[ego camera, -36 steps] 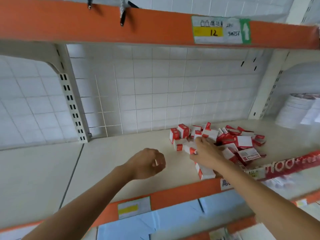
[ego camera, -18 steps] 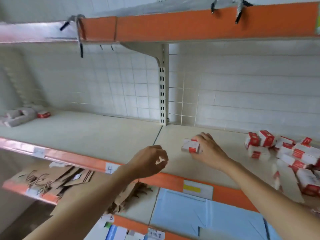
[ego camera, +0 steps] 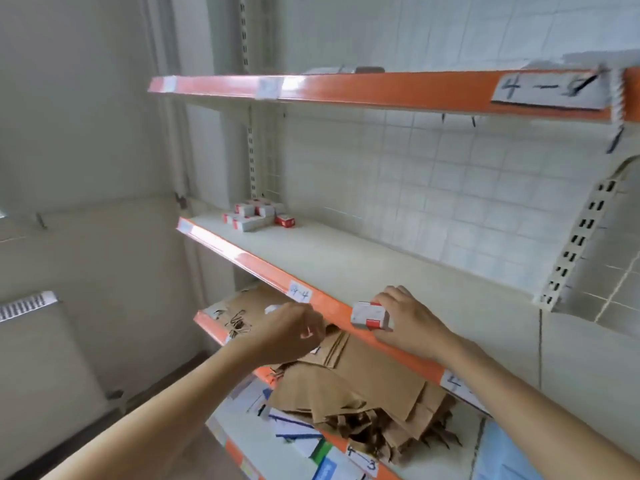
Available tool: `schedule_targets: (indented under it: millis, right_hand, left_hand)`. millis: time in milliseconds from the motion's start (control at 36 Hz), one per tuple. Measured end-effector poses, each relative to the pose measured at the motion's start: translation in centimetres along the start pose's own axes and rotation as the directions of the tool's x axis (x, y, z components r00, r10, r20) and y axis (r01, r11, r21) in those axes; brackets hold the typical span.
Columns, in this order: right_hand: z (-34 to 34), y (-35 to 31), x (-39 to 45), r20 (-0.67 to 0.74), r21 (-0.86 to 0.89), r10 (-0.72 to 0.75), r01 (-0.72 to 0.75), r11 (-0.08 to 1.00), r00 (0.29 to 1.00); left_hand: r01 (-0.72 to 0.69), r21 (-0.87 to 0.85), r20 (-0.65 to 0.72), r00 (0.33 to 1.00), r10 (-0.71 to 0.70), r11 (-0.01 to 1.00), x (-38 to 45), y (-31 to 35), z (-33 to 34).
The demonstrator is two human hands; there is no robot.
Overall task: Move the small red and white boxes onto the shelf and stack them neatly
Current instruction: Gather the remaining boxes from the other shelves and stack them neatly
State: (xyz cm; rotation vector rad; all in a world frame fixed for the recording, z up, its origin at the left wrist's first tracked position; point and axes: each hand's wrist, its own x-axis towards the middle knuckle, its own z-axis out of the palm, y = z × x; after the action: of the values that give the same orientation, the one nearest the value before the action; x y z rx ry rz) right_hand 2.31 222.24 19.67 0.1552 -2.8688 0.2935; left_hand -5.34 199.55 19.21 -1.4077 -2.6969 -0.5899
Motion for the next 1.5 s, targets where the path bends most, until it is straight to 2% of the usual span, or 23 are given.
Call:
schedule_targets:
  millis: [139,222,472,639,722,889,1000,1056,1111,1250,1361,1417,1500]
  right_hand:
    - [4.2,-5.0,5.4,0.082,0.027,-0.086,0.084,0.996,0.993]
    - [5.5,-7.3,8.3,0.143,0.024,-0.144,0.142,0.99,0.979]
    - [8.2,-10.3,16.9,0.097,0.087,-0.241,0.233,0.969,0.966]
    - [9.8,-9.7,23.4,0.067,0.11,-0.27,0.262,0.959,0.96]
    - [9.7,-8.9,27.1,0.034,0.125,-0.261,0.255,0.959,0.965]
    - [10.0,-6.3,32.2,-0.017,0.194,-0.151,0.152,0.969,0.988]
    - [12.2,-3.5,33.4,-0.052,0.228,0.081,-0.067,0.971,0.995]
    - [13.7,-2.4,33.2,-0.054,0.251,0.218,-0.198,0.947,0.974]
    - [14.8,-1.8,33.0,-0.051,0.266,0.296,-0.273,0.925,0.954]
    - [14.4,-0.9,33.1,0.052,0.355,0.247,-0.249,0.901,0.968]
    - [13.0,-0.2,33.1,0.17,0.464,0.231,-0.284,0.839,0.958]
    - [13.0,-0.2,33.1,0.144,0.491,0.263,-0.3,0.818,0.954]
    - [14.0,-0.2,32.9,-0.035,0.519,0.365,-0.295,0.802,0.93]
  left_hand:
    - [0.091,0.05,0.031,0.995,-0.093,0.995,-3.8,-6.8,-2.7]
    - [0.135,0.061,0.004,0.991,-0.135,0.989,-5.2,-9.7,-3.7]
    - [0.197,0.042,-0.035,0.98,-0.196,0.98,-6.1,-15.2,-4.0]
    - [0.297,0.086,-0.079,0.954,-0.291,0.951,-3.3,-19.3,-5.7]
    - [0.288,0.118,-0.084,0.956,-0.28,0.95,-0.7,-21.6,-7.5]
    - [0.276,0.082,-0.13,0.956,-0.264,0.958,5.1,-24.8,-9.1]
    - [0.22,0.036,-0.129,0.968,-0.213,0.975,8.2,-25.9,-7.1]
    - [0.195,0.01,-0.145,0.971,-0.192,0.981,9.8,-26.5,-6.2]
    - [0.176,-0.015,-0.147,0.973,-0.177,0.984,11.6,-27.2,-5.6]
    - [0.142,-0.04,-0.092,0.985,-0.145,0.989,17.2,-27.7,-2.9]
    - [0.248,-0.146,-0.073,0.963,-0.26,0.958,21.3,-27.8,-1.1]
    - [0.252,-0.224,-0.031,0.964,-0.265,0.942,22.7,-28.3,-1.2]
    - [0.23,-0.238,0.039,0.973,-0.227,0.944,24.0,-29.3,-1.2]
